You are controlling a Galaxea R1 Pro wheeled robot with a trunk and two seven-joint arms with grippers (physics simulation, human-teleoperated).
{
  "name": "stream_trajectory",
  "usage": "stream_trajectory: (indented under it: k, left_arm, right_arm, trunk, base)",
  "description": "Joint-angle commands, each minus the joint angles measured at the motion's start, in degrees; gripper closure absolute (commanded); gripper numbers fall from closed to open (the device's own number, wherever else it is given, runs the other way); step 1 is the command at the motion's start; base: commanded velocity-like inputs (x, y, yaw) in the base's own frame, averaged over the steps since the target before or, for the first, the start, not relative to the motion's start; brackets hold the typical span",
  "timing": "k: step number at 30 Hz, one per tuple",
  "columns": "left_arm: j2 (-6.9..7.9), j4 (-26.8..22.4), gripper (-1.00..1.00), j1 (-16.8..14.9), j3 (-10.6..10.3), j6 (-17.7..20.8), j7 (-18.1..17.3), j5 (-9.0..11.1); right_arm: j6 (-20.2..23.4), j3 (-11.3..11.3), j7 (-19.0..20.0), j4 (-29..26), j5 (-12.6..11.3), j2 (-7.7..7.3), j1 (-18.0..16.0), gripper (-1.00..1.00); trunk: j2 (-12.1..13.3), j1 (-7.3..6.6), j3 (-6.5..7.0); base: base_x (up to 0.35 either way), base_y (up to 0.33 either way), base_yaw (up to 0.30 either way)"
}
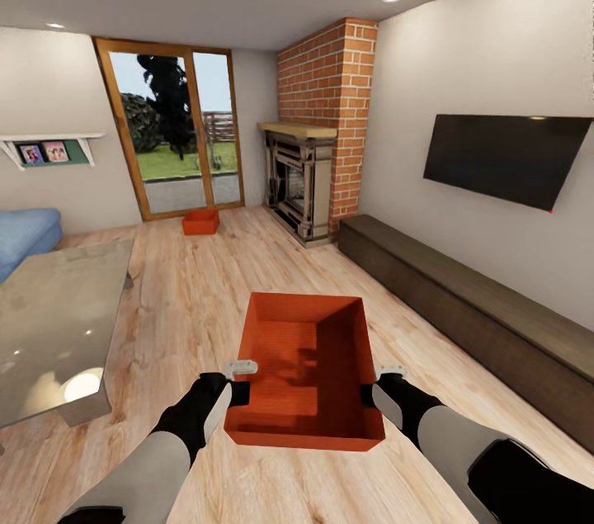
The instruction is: Move the two storage containers from the living room to the garage. In the garage, place one container on the floor and stack the other container on top of it (either order is fine).
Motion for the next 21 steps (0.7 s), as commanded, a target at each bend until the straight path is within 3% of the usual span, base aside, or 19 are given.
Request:
stream_trajectory:
  k: [1, 21]
  left_arm:
    - [-0.03, 0.1, 1.0, 0.0, 0.3, 0.5, 0.5, -1.5]
    - [0.0, 0.0, 1.0, 0.0, 0.3, 0.5, 0.4, -1.4]
  right_arm:
    - [-0.9, 2.1, -0.1, -0.7, -1.0, -0.03, -0.1, 1.0]
    - [-0.9, 2.1, -0.1, -0.7, -1.0, -0.03, -0.1, 1.0]
  trunk:
    - [-0.1, 0.04, -0.05]
    - [-0.1, 0.04, 1.71]
  base:
    - [0.0, 0.0, 0.0]
    - [0.0, 0.0, 0.0]
